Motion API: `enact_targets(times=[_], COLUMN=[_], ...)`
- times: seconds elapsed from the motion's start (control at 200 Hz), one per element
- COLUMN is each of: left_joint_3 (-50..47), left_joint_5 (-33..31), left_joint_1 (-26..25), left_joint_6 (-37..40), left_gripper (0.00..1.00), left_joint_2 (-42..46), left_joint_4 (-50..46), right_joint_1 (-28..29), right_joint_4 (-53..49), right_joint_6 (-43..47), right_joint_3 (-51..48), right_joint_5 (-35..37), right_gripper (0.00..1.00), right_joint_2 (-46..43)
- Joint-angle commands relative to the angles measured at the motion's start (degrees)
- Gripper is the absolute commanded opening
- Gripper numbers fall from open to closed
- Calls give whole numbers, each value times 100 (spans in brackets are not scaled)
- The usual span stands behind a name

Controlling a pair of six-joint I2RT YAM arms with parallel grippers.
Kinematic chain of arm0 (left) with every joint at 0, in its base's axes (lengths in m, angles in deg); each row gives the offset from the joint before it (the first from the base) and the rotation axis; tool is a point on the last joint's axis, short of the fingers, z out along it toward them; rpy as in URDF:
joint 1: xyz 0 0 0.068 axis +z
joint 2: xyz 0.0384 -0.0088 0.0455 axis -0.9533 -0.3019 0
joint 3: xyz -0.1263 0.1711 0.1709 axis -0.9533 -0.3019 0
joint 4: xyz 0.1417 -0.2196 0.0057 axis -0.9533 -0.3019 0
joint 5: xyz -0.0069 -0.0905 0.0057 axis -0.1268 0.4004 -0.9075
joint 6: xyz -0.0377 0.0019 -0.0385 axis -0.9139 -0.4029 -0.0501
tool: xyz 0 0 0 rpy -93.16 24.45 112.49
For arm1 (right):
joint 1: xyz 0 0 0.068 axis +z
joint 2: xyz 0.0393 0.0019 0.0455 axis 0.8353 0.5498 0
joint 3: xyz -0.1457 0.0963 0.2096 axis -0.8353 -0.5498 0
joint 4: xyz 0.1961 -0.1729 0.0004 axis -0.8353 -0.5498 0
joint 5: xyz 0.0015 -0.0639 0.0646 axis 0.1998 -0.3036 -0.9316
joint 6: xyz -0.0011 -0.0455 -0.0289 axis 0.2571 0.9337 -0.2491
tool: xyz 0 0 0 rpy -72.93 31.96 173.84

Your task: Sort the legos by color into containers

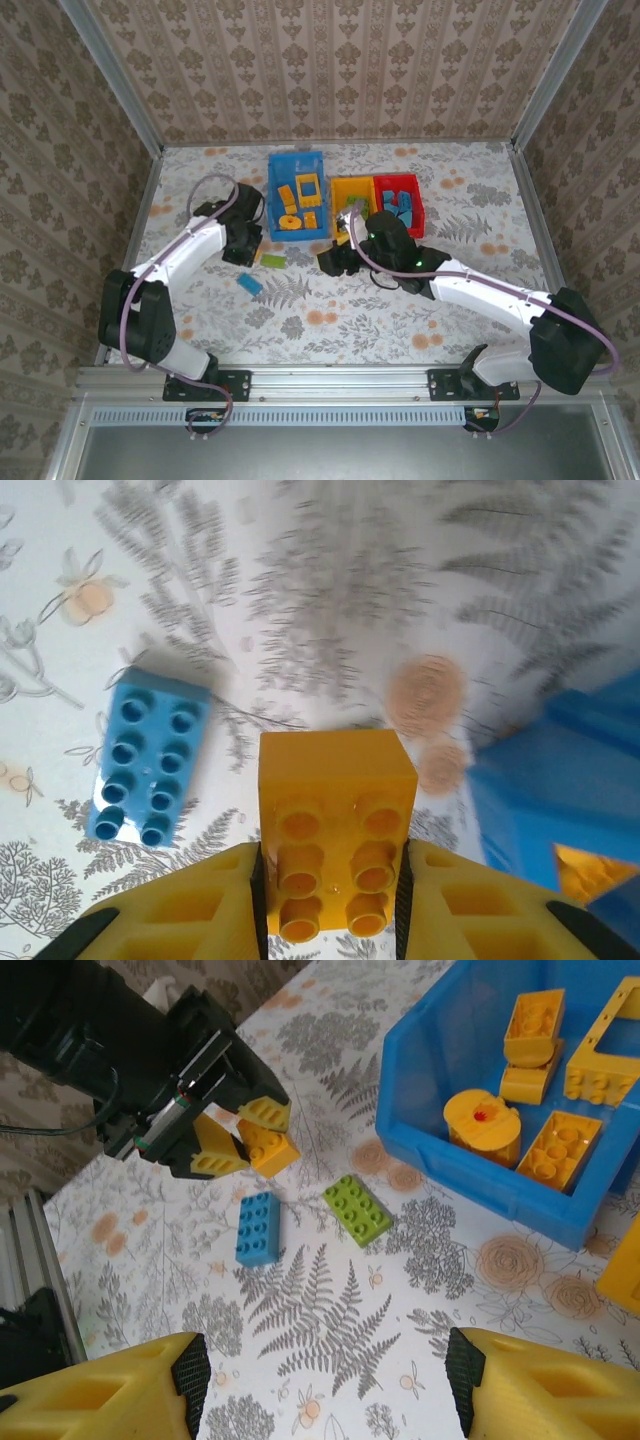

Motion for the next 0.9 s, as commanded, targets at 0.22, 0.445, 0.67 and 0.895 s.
enact_targets(times=[0.22, 0.445, 0.67, 0.895], left_joint_3=[2478, 3847, 4725, 4836], left_joint_5=[-382, 30, 417, 504], left_joint_1=[-740, -836, -693, -585], left_joint_6=[3267, 4395, 4842, 4877], left_gripper=[33, 33, 33, 34], left_joint_2=[-1020, -2438, -3497, -3897], left_joint_4=[-230, -371, -522, -567], right_joint_1=[-595, -876, -904, -963], right_joint_4=[504, 536, 426, 289], right_joint_6=[-891, -1195, -1253, -1276], right_joint_3=[255, 297, 165, 73], right_joint_5=[809, 710, 690, 684], right_gripper=[68, 68, 68, 68], right_joint_2=[-6, -20, -183, -296])
